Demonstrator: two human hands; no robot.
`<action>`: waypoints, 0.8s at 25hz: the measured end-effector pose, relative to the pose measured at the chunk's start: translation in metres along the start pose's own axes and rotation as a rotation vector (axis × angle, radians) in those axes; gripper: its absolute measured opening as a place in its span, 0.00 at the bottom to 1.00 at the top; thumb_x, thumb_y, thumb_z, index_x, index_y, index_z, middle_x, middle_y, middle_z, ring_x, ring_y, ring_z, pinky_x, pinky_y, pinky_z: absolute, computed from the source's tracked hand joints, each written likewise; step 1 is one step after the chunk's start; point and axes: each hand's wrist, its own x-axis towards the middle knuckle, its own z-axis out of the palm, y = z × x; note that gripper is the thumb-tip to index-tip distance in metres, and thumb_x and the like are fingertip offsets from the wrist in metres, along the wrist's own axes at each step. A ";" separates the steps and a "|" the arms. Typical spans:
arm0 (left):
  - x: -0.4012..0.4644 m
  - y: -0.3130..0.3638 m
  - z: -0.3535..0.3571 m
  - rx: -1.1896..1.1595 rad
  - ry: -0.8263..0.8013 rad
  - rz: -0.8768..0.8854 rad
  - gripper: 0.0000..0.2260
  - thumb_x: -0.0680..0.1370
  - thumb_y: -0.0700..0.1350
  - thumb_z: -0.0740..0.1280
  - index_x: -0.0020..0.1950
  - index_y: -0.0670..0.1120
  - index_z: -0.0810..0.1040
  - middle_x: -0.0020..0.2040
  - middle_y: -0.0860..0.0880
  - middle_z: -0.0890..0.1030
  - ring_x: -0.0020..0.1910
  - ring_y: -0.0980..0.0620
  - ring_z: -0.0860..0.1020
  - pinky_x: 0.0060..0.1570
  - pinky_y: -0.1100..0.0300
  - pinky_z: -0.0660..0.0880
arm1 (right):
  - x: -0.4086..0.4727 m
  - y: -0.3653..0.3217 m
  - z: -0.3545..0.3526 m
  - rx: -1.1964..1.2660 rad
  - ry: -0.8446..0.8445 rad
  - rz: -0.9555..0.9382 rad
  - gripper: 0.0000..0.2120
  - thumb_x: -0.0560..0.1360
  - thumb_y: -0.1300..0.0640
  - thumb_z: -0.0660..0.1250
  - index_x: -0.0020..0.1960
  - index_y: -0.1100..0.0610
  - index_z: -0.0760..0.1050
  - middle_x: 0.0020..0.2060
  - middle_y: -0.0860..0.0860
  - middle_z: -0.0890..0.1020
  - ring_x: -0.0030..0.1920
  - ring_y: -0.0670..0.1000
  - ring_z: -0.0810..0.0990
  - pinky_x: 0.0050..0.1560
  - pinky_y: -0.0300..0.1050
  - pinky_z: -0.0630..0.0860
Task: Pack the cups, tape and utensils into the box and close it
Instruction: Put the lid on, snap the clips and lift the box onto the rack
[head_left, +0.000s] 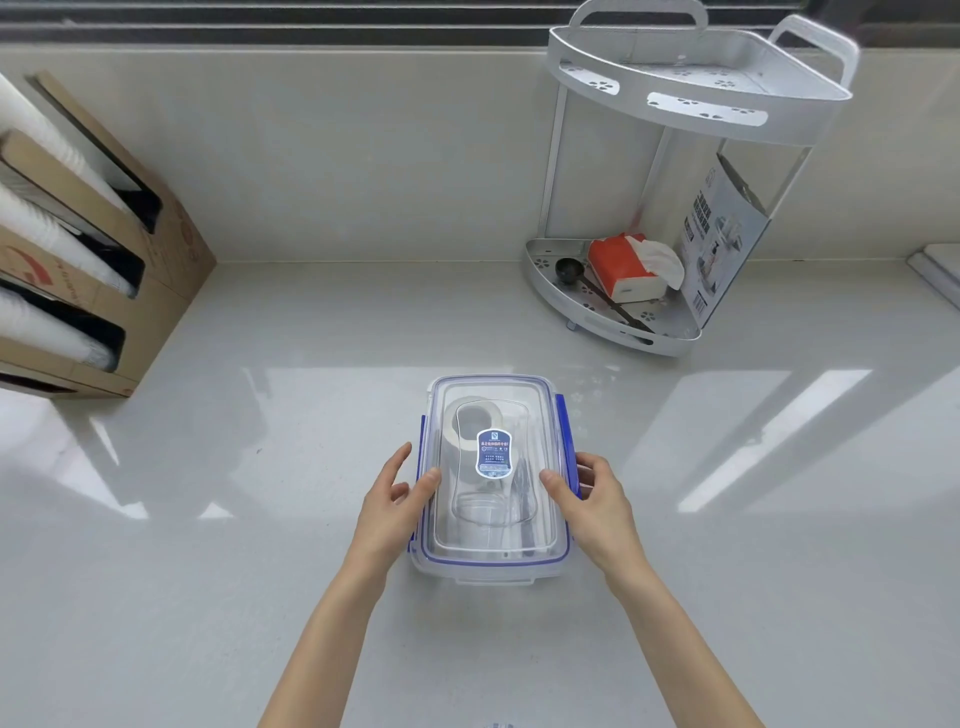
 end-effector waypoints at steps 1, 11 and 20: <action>0.000 0.001 0.000 0.004 -0.004 -0.016 0.25 0.75 0.51 0.64 0.71 0.56 0.61 0.62 0.42 0.76 0.62 0.48 0.72 0.61 0.55 0.67 | -0.001 0.000 0.000 -0.020 0.006 -0.026 0.19 0.74 0.55 0.67 0.63 0.59 0.69 0.50 0.49 0.75 0.50 0.49 0.74 0.51 0.40 0.70; -0.003 0.008 0.002 0.015 0.024 -0.045 0.28 0.75 0.50 0.63 0.73 0.46 0.58 0.68 0.43 0.71 0.62 0.49 0.71 0.55 0.58 0.67 | -0.004 -0.001 0.013 -0.242 0.081 -0.128 0.15 0.79 0.55 0.57 0.63 0.61 0.67 0.57 0.58 0.72 0.47 0.51 0.68 0.49 0.39 0.63; 0.001 0.007 0.002 0.097 0.092 0.036 0.20 0.74 0.48 0.66 0.64 0.43 0.72 0.52 0.45 0.78 0.47 0.48 0.75 0.45 0.57 0.72 | -0.002 -0.003 0.008 -0.247 0.034 -0.093 0.14 0.78 0.55 0.58 0.61 0.61 0.67 0.58 0.58 0.72 0.46 0.51 0.68 0.49 0.40 0.64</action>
